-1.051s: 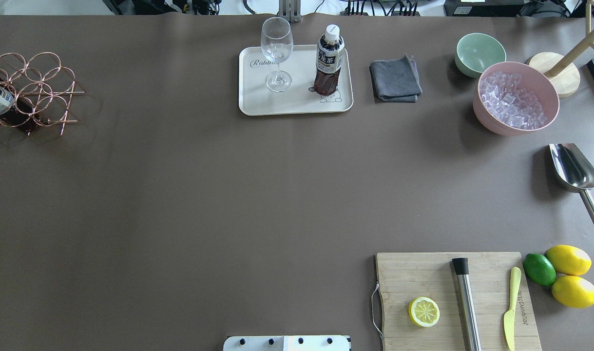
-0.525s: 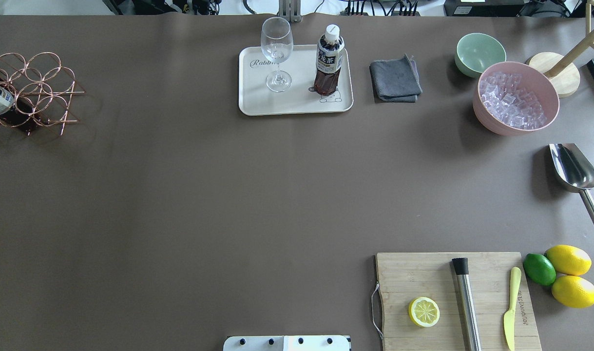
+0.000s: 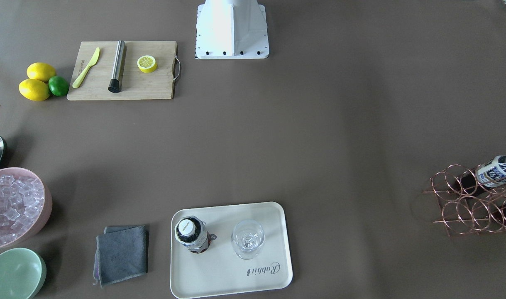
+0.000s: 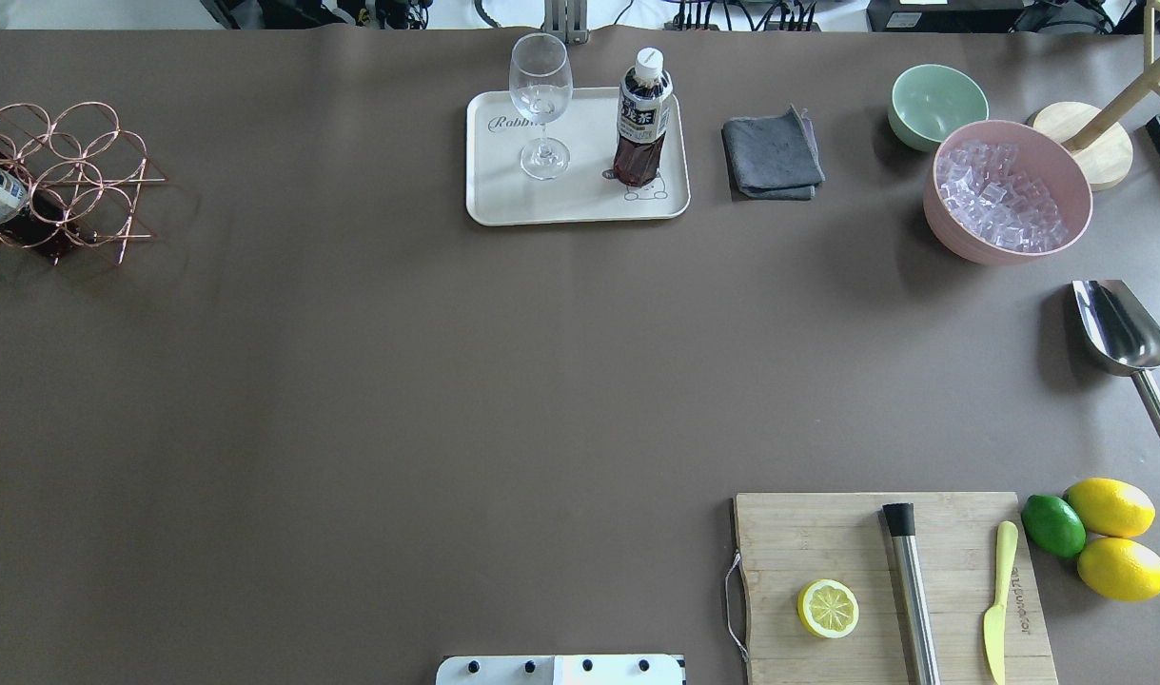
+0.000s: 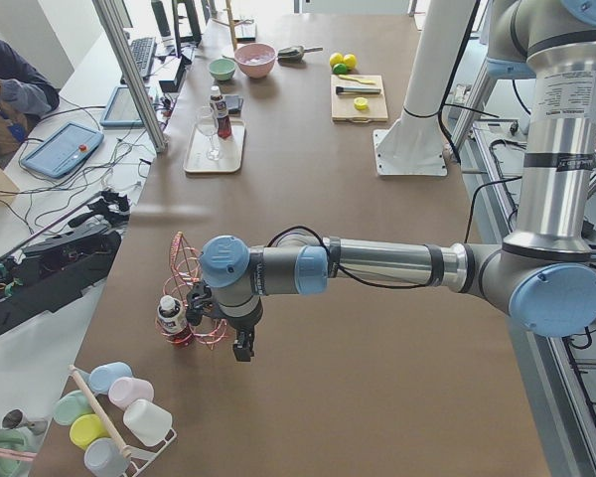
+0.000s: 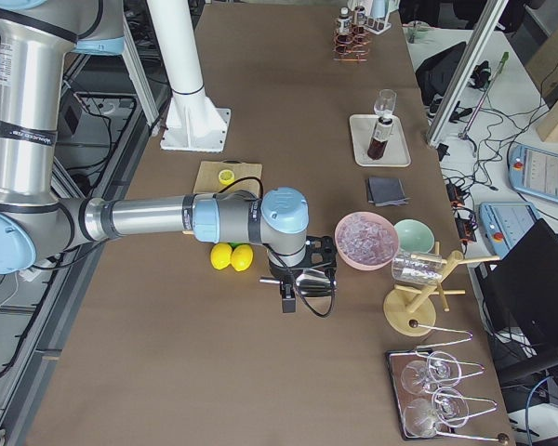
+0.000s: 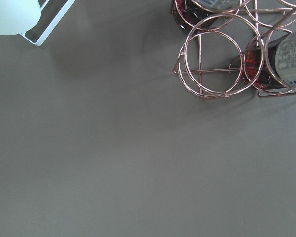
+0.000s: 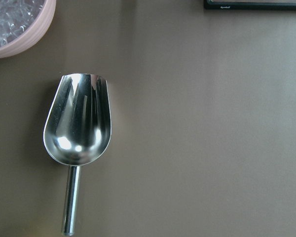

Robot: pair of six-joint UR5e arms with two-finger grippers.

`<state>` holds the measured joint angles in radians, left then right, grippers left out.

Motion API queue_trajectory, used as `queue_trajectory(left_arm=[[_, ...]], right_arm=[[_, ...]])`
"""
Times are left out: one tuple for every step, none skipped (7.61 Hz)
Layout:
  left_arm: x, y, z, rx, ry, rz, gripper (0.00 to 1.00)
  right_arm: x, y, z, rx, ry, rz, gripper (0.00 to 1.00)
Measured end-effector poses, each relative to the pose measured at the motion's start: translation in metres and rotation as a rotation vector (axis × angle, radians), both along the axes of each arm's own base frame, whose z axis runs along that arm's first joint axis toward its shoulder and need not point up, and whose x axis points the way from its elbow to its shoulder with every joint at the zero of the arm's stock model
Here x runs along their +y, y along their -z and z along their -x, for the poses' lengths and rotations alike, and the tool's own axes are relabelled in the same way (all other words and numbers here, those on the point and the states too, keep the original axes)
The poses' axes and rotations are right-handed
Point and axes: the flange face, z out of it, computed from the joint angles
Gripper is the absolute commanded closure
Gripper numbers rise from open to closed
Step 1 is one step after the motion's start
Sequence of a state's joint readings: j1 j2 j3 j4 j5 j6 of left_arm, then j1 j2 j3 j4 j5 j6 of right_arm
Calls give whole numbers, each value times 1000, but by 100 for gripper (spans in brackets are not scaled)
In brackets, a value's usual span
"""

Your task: Take tea from basket to plate

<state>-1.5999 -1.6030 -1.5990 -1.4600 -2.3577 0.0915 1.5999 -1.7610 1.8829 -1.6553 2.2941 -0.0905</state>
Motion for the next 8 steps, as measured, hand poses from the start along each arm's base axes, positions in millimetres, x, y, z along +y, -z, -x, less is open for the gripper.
queue_trajectory(left_arm=[[0, 0, 0, 0, 0, 0, 1], [0, 0, -1, 0, -1, 1, 1], [0, 0, -1, 0, -1, 1, 1], [0, 0, -1, 0, -1, 0, 1], [0, 0, -1, 0, -1, -5, 1], [0, 0, -1, 0, -1, -10, 1], [1, -1, -1, 0, -1, -11, 1], [2, -2, -1, 0, -1, -11, 1]], right_arm=[[0, 0, 0, 0, 0, 0, 0], [0, 0, 0, 1, 0, 1, 0], [0, 0, 0, 1, 0, 1, 0], [0, 0, 0, 2, 0, 1, 0], [0, 0, 0, 2, 0, 0, 0], [0, 0, 0, 2, 0, -1, 0], [-1, 0, 0, 3, 0, -1, 0], [-1, 0, 0, 3, 0, -1, 0]])
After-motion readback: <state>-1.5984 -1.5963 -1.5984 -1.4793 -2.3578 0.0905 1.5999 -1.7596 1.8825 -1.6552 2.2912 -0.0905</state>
